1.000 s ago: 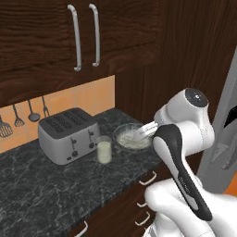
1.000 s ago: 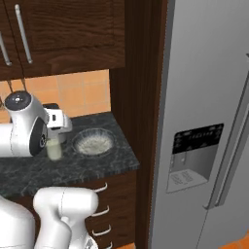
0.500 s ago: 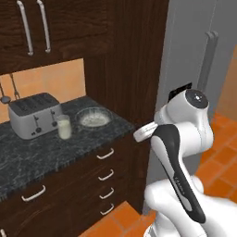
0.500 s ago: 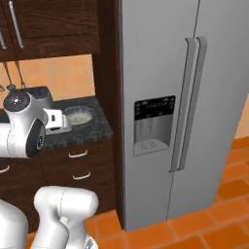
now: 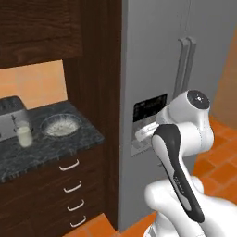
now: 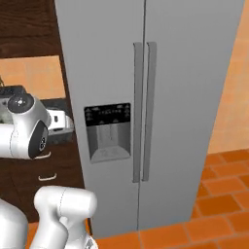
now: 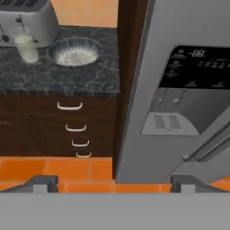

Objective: Grab a lemon wedge from the fridge and one ice cube from the ice bowl, and put them in the glass of lemonade.

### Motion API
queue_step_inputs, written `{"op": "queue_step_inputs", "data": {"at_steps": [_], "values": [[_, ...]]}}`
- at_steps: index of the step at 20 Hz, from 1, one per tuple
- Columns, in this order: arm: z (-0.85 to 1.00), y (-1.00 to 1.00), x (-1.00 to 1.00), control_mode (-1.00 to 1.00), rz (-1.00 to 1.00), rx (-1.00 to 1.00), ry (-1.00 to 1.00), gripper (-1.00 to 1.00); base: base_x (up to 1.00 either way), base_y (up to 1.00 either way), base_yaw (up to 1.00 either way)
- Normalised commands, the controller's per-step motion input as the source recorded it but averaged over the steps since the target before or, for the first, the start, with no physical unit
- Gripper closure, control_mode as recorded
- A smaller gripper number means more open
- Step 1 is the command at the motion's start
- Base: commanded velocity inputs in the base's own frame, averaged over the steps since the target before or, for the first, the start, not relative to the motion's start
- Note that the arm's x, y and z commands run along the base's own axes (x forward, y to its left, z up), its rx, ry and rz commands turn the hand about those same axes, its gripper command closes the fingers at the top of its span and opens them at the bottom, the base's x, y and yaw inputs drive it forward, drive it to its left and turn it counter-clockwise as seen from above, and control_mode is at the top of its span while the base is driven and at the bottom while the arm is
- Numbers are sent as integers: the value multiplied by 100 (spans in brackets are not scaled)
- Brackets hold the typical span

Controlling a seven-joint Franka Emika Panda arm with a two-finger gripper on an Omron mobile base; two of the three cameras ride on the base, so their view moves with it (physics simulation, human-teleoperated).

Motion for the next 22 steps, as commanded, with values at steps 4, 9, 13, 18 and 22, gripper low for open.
{"op": "queue_step_inputs", "data": {"at_steps": [4,9,13,18,22], "values": [[0,0,0,100,0,0,0,-100,7,-100,25],[0,0,0,100,0,0,0,-100,-14,-83,7],[0,0,0,100,0,0,0,-100,-25,-66,8],[0,0,0,100,0,0,0,-100,-8,-55,24],[0,0,0,100,0,0,0,-100,0,-32,33]]}}
